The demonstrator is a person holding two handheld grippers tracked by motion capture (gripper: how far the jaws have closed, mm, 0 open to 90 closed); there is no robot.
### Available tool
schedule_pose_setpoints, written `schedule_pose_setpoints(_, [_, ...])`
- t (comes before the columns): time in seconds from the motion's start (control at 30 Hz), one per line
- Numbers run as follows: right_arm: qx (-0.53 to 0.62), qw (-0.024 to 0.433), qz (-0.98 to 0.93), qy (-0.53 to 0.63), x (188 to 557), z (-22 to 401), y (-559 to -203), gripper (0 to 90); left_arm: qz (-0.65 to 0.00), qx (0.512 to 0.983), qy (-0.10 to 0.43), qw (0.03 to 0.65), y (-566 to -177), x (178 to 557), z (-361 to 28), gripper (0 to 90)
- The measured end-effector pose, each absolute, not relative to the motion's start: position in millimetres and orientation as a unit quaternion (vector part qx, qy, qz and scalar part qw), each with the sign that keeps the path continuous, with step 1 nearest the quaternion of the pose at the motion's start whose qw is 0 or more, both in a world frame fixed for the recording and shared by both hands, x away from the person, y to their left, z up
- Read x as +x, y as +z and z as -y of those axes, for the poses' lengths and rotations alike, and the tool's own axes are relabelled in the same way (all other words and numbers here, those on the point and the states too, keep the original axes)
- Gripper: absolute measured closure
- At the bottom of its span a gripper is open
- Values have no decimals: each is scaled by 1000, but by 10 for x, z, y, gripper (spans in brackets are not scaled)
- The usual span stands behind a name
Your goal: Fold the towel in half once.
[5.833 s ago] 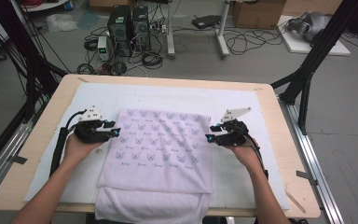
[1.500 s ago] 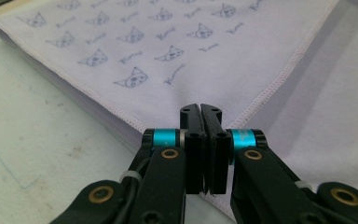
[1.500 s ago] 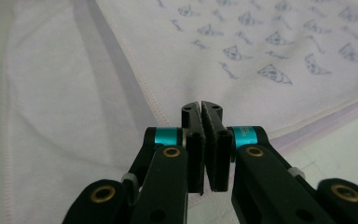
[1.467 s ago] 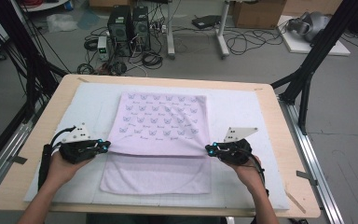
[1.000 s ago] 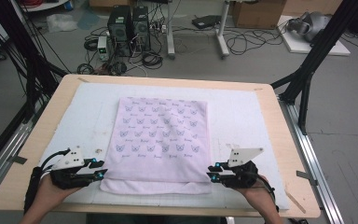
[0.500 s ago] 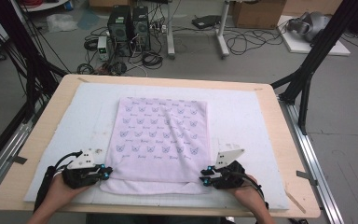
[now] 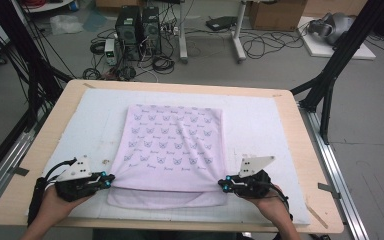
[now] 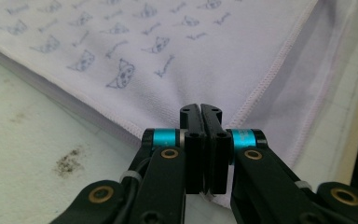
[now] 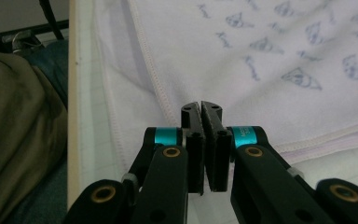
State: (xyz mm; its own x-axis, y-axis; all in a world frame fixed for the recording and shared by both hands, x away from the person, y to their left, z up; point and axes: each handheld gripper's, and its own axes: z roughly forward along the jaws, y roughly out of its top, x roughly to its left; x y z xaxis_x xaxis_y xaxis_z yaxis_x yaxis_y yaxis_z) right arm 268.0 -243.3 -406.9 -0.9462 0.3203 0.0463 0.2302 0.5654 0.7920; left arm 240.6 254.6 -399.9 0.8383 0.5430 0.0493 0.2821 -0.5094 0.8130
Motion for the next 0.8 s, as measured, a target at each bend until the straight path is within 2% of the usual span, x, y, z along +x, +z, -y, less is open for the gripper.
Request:
schedule_pose_setpoints(0.2, [148, 52, -883, 443, 2492, 2495, -3995, 885, -226, 860, 142, 436, -3983, 2180, -2554, 877])
schedule_pose_setpoints(0.27, [143, 32, -885, 441, 2417, 2508, -4036, 871, -225, 865, 134, 428, -4052, 2148, -2541, 843])
schedule_pose_setpoints(0.33, [146, 20, -889, 434, 2405, 2503, -4097, 801, -234, 868, 129, 418, -4125, 2180, -2522, 702])
schedule_pose_setpoints(0.5, [144, 18, -892, 427, 2496, 2372, -4208, 676, -234, 875, 117, 407, -4274, 2296, -2418, 688])
schedule_pose_setpoints(0.7, [151, -1, -903, 403, 2561, 2297, -4440, 704, -231, 881, 107, 399, -4420, 2314, -2381, 733])
schedule_pose_setpoints(0.8, [154, -7, -900, 408, 2527, 2319, -4452, 770, -231, 881, 108, 399, -4420, 2300, -2395, 742])
